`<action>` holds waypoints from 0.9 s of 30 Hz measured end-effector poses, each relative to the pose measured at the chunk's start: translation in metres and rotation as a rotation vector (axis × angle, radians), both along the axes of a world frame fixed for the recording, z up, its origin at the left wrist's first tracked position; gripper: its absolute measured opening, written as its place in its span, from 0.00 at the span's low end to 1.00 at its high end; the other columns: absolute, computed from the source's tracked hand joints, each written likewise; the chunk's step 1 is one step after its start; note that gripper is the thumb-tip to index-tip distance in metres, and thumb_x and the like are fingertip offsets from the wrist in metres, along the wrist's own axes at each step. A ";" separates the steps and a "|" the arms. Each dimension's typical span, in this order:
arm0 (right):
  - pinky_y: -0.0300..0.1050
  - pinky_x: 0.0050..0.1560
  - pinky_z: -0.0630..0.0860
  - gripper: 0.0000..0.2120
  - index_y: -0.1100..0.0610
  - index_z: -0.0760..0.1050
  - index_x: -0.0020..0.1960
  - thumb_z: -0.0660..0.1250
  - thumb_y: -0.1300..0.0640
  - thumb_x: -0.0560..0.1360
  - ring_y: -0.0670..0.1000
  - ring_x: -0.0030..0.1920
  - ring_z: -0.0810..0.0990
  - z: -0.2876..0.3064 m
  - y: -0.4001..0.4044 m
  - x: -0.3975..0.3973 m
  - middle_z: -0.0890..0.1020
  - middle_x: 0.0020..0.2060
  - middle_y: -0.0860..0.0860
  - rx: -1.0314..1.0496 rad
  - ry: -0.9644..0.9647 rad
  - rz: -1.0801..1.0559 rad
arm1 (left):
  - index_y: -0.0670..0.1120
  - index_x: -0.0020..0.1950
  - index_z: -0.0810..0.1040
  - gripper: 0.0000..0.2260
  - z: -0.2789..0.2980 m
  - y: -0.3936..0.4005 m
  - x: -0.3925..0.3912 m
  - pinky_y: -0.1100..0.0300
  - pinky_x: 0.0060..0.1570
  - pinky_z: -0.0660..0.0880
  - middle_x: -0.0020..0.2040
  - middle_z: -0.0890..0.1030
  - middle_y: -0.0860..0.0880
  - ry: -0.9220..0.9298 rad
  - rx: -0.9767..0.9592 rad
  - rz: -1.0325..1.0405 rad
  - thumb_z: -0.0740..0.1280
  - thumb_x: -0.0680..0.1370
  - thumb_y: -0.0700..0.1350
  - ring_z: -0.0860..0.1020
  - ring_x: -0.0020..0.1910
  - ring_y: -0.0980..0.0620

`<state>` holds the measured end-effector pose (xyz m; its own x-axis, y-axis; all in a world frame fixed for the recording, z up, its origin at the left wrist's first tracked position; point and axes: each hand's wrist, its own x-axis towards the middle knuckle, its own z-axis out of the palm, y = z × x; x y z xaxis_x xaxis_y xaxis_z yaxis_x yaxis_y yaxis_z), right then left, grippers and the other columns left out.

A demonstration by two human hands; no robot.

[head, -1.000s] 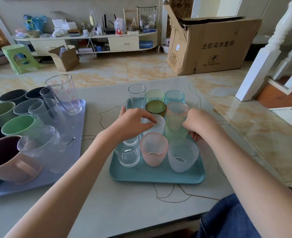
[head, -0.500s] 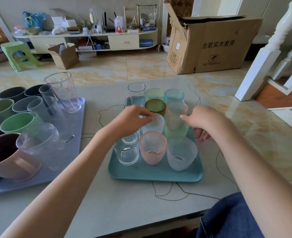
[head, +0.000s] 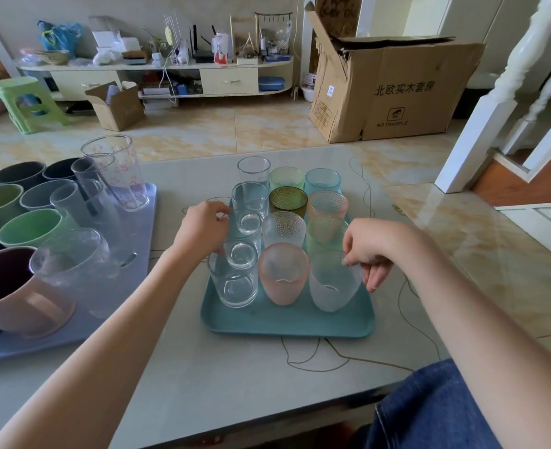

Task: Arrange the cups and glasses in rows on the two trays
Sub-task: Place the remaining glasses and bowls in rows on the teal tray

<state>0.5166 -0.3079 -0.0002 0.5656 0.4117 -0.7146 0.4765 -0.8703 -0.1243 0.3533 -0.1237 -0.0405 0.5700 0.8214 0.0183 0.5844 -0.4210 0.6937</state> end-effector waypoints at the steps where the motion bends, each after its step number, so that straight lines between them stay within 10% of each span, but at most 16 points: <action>1: 0.39 0.18 0.75 0.20 0.69 0.73 0.62 0.56 0.53 0.82 0.50 0.18 0.78 0.000 0.000 0.001 0.80 0.33 0.61 0.011 0.000 -0.009 | 0.45 0.57 0.79 0.14 0.000 0.000 0.002 0.48 0.41 0.81 0.52 0.81 0.41 -0.003 0.006 0.000 0.59 0.76 0.38 0.82 0.36 0.38; 7: 0.43 0.22 0.78 0.20 0.70 0.75 0.58 0.59 0.52 0.81 0.53 0.20 0.80 0.004 -0.002 -0.003 0.82 0.34 0.63 0.052 -0.059 -0.023 | 0.44 0.59 0.77 0.14 -0.002 -0.002 0.002 0.48 0.42 0.81 0.51 0.82 0.41 -0.038 -0.008 0.014 0.59 0.76 0.39 0.83 0.36 0.40; 12: 0.45 0.43 0.75 0.10 0.57 0.74 0.48 0.62 0.50 0.78 0.56 0.42 0.81 0.030 -0.008 -0.022 0.80 0.42 0.54 0.409 -0.587 0.311 | 0.44 0.57 0.76 0.13 0.001 -0.009 -0.014 0.57 0.50 0.73 0.54 0.80 0.43 -0.017 0.170 0.114 0.59 0.78 0.48 0.77 0.51 0.42; 17: 0.39 0.32 0.67 0.08 0.48 0.78 0.42 0.69 0.44 0.72 0.43 0.31 0.74 0.033 0.001 -0.055 0.75 0.30 0.42 0.545 -0.190 0.582 | 0.49 0.50 0.73 0.12 0.008 -0.023 -0.041 0.54 0.44 0.75 0.43 0.78 0.48 0.148 0.164 0.054 0.65 0.73 0.55 0.77 0.42 0.46; 27: 0.36 0.29 0.63 0.03 0.46 0.76 0.40 0.69 0.50 0.72 0.39 0.29 0.69 0.023 0.010 -0.070 0.73 0.29 0.41 0.378 -0.324 0.790 | 0.41 0.46 0.78 0.07 0.001 -0.037 -0.038 0.57 0.29 0.78 0.31 0.74 0.50 0.081 0.107 -0.112 0.60 0.74 0.38 0.81 0.27 0.42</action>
<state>0.4470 -0.2975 0.0231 0.1710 0.9349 -0.3110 0.9738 -0.2084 -0.0909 0.3155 -0.1604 -0.0390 0.6612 0.7484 0.0526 0.5817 -0.5557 0.5940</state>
